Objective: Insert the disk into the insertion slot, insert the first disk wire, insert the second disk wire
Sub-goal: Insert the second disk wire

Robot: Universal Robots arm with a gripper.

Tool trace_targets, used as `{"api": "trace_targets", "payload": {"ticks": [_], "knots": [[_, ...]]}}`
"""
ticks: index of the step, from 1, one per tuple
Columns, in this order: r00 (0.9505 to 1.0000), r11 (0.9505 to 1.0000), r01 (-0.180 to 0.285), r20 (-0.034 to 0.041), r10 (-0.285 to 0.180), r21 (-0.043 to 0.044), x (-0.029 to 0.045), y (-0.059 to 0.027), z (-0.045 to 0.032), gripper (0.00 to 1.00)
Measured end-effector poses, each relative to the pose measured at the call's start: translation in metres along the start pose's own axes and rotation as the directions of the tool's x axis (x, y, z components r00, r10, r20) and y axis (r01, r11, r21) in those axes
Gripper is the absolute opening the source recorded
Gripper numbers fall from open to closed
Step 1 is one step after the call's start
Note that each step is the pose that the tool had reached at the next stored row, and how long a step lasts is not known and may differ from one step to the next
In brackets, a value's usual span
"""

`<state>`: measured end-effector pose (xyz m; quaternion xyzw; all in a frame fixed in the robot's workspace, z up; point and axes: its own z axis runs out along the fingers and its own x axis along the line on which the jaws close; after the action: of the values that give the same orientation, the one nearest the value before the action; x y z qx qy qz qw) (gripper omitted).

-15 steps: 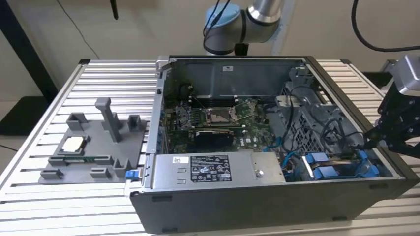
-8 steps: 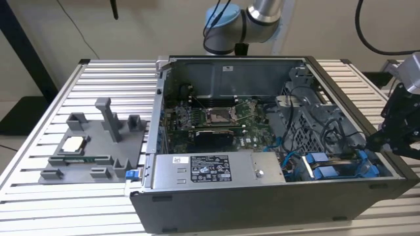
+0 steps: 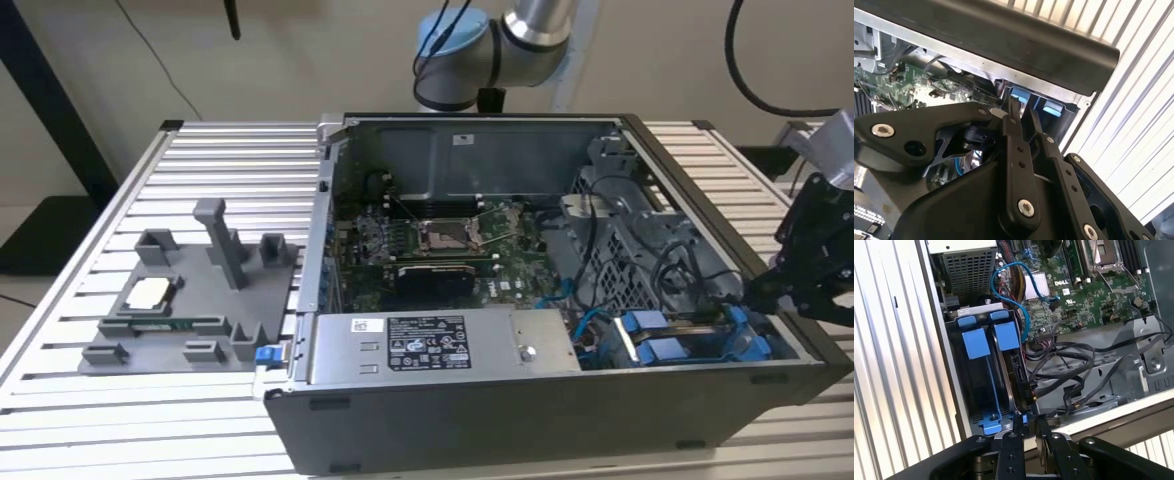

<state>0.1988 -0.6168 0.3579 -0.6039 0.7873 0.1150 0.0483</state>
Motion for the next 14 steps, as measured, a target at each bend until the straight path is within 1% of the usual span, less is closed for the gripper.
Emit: {"api": "trace_targets", "payload": {"ticks": [5,7,14], "knots": [[0.9996,0.9996,-0.028,0.0019,0.028,-0.0003,0.0013,-0.0008,0.0060,0.25],[0.9993,0.9993,-0.037,0.0057,0.037,0.0004,0.0014,-0.0009,0.0067,0.25],[0.9983,0.9984,-0.057,0.0099,0.057,0.0034,0.0022,-0.0013,0.0098,0.25]]}}
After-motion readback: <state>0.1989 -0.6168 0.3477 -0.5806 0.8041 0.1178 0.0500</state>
